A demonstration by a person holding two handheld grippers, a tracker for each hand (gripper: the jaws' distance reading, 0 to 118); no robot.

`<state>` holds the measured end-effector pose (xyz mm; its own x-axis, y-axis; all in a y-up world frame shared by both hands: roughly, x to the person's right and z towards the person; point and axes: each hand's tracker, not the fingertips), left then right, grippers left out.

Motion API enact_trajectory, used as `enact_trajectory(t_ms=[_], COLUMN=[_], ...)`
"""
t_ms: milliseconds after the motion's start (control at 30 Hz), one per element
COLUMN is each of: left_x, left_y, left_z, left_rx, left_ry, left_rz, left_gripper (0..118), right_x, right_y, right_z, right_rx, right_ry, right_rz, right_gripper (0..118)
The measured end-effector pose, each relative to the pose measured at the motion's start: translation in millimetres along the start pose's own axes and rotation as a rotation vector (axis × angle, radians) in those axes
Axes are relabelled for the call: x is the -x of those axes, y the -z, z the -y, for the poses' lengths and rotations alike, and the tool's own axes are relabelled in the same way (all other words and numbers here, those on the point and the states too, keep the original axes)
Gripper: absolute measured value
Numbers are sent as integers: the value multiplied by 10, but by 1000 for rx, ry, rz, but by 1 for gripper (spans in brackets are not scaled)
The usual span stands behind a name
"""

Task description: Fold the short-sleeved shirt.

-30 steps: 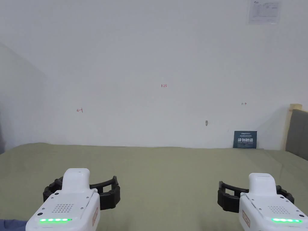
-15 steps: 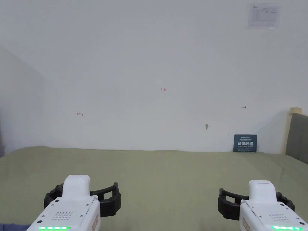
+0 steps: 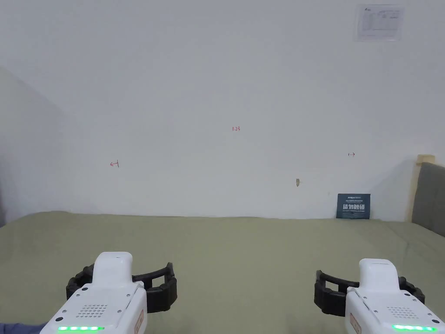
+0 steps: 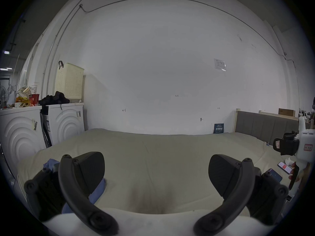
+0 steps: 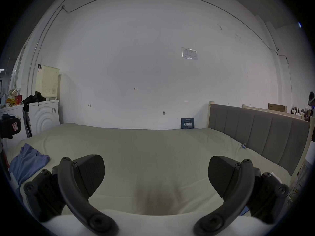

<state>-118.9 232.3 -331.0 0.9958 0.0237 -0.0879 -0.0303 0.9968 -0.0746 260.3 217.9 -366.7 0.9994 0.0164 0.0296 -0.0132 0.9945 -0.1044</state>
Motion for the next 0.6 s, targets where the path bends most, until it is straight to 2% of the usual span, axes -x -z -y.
enact_trajectory(t_ms=[367, 600], left_x=[-11, -62], left_y=[-19, -28], left_z=[-16, -21], left_rx=[0, -9], left_ry=[-15, 37], left_rz=[7, 0], left_gripper=[118, 118], right_x=[18, -13], right_y=[-35, -30], right_z=[10, 19], right_rx=[1, 10], right_ry=[-20, -33], right_rz=[-9, -9], right_gripper=[118, 118])
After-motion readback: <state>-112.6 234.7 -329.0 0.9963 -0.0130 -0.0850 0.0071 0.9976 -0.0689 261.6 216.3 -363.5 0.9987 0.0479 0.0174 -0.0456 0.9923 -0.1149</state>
